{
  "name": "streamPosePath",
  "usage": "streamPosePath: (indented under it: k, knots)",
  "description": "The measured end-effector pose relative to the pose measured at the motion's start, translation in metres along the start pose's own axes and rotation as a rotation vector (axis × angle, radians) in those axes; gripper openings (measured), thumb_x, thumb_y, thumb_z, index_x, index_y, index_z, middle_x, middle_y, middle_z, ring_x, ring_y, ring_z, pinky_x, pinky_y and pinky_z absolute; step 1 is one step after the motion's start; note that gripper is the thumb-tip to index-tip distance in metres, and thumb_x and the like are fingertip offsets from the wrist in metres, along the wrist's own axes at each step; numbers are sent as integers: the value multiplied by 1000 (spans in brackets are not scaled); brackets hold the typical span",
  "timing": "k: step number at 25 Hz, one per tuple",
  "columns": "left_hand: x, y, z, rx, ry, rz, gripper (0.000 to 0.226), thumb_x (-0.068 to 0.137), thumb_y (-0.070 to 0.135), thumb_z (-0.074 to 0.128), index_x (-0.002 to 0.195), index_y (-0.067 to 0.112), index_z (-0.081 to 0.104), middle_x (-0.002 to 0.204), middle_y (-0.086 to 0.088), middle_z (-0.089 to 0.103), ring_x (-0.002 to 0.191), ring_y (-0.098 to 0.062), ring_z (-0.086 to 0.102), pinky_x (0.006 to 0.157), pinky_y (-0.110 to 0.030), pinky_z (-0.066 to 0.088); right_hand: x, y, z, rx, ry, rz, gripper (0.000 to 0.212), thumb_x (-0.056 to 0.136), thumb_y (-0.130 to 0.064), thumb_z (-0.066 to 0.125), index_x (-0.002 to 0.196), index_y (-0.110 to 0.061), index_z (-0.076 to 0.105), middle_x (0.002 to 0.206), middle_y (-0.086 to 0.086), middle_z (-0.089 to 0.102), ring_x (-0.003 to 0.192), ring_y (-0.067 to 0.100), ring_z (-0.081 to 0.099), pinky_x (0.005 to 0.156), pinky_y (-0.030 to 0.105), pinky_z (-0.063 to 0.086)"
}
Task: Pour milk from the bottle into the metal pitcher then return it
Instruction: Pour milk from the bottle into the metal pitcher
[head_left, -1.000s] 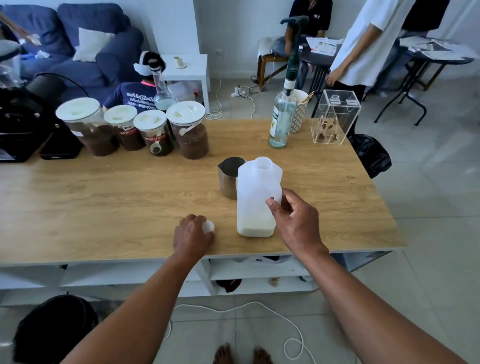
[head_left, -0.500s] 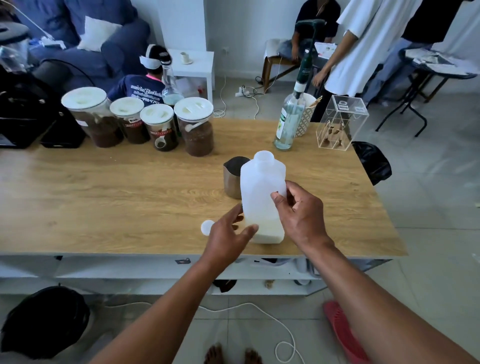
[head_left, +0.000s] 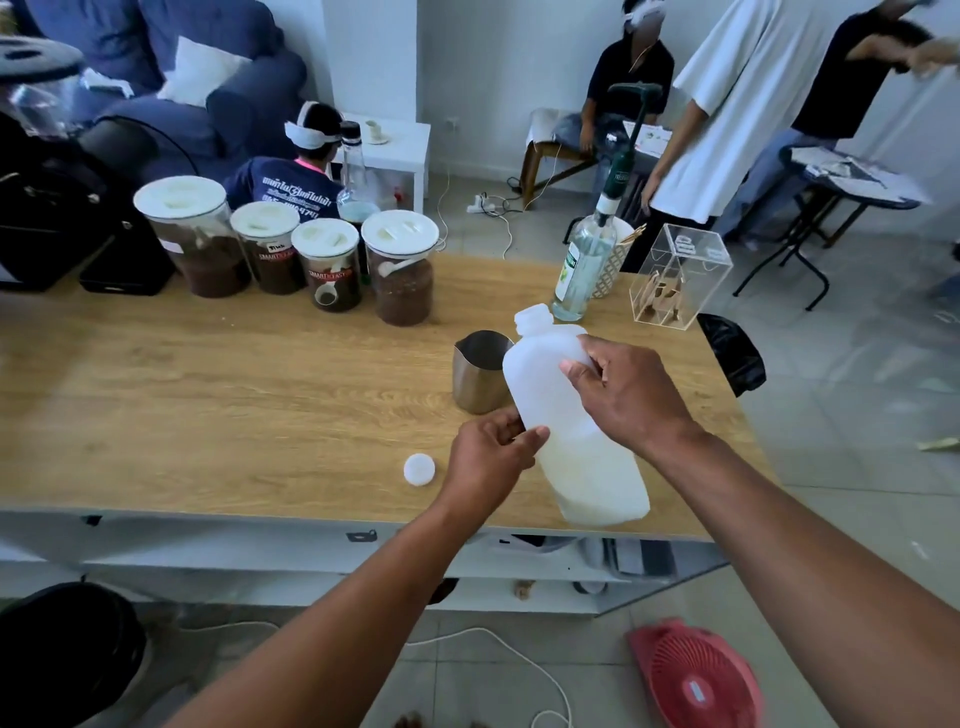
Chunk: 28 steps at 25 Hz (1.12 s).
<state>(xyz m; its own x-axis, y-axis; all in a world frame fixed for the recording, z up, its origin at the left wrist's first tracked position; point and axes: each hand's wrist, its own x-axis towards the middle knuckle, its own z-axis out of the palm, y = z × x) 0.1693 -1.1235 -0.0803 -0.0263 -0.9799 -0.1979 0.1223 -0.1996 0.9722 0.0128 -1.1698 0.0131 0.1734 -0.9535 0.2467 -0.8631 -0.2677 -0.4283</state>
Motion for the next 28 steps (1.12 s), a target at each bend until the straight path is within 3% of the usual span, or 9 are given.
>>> streamPosePath:
  k: [4, 10, 13, 17, 22, 28]
  knots:
    - [4, 5, 4, -61, 16, -61, 26, 95, 15, 72, 121, 9, 74, 107, -2, 82, 103, -21, 77, 85, -38, 64, 15, -4, -4, -66, -123, 45, 32, 99, -34, 58, 75, -13, 52, 64, -1, 47, 73, 31, 53, 66, 40, 45]
    - [13, 6, 1, -117, 34, -149, 21, 95, 15, 72, 114, 7, 76, 103, -3, 82, 96, -18, 79, 86, -41, 65, 35, -3, 1, -144, -284, 85, 45, 99, -34, 57, 61, -25, 35, 64, -5, 42, 73, 28, 49, 59, 33, 34]
    - [17, 5, -4, -122, 38, -175, 21, 95, 14, 72, 114, 6, 76, 104, -4, 82, 95, -19, 79, 85, -40, 65, 41, -3, 6, -151, -327, 96, 44, 99, -34, 56, 61, -26, 36, 64, -5, 45, 71, 26, 51, 53, 31, 30]
    - [24, 3, -5, -132, 41, -194, 18, 96, 15, 71, 111, 6, 77, 101, -5, 83, 94, -20, 80, 86, -42, 65, 49, -1, 13, -170, -367, 102, 40, 99, -36, 56, 63, -26, 41, 73, 0, 54, 76, 28, 58, 58, 32, 35]
    - [29, 7, -4, -152, 22, -235, 17, 97, 16, 71, 108, 5, 77, 102, -6, 82, 93, -22, 80, 84, -43, 65, 63, 0, 13, -208, -414, 107, 42, 99, -36, 57, 62, -26, 39, 71, -3, 50, 74, 27, 58, 54, 30, 32]
    - [34, 10, 2, -170, 38, -269, 19, 96, 17, 71, 107, 2, 76, 103, -10, 81, 92, -24, 80, 80, -43, 66, 76, 0, 11, -232, -484, 105, 36, 99, -36, 57, 66, -25, 47, 72, 1, 58, 79, 29, 68, 65, 33, 48]
